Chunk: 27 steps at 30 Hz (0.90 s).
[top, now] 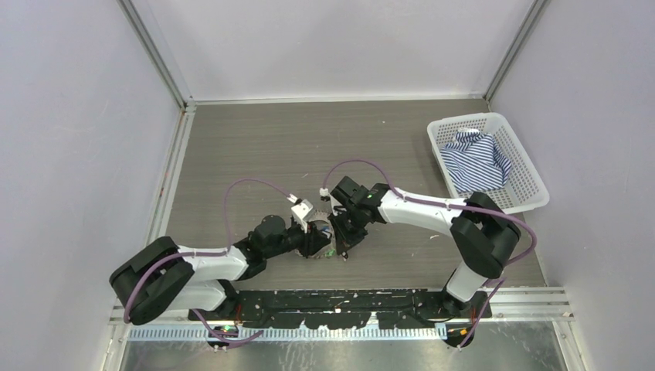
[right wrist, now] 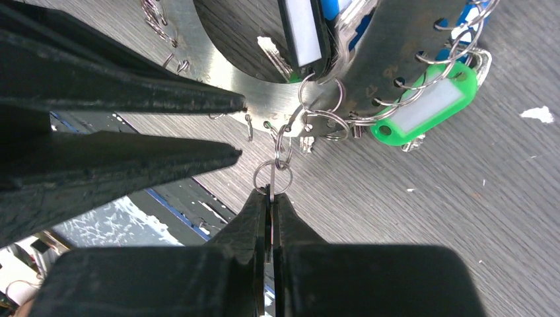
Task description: Remove the keys from the keyring
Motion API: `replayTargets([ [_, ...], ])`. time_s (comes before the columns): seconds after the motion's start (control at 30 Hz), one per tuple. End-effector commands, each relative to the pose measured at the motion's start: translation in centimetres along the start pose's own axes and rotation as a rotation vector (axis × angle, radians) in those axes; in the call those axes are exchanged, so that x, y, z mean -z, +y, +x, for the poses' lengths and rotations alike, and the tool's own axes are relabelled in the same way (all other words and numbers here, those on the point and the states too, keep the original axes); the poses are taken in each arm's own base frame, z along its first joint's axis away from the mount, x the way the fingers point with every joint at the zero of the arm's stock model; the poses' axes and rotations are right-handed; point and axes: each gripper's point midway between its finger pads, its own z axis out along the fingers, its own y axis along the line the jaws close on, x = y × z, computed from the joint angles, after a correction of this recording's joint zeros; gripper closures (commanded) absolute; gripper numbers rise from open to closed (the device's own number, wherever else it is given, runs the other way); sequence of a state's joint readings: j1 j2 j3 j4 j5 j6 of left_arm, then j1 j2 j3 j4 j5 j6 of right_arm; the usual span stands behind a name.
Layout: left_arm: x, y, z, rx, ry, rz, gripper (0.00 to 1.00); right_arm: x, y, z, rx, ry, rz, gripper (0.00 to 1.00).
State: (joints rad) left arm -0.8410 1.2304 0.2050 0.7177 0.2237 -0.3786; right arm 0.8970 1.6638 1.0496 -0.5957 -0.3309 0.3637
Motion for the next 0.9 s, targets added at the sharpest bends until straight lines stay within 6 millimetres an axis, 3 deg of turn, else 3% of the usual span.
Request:
replayTargets([
  [0.0,-0.7,-0.4,-1.6,-0.159,-0.054,0.058,0.75,1.2,0.6,-1.0,0.034,-0.097,-0.017,0.99],
  [0.37,-2.1,-2.2,-2.5,-0.414,-0.106,0.218,0.74,2.4,-0.5,-1.7,0.103,-0.235,0.026,0.99],
  [0.87,-2.9,-2.9,-2.8,-0.450,-0.203,0.391,0.75,3.2,-1.0,-1.8,0.128,-0.293,0.045,0.99],
])
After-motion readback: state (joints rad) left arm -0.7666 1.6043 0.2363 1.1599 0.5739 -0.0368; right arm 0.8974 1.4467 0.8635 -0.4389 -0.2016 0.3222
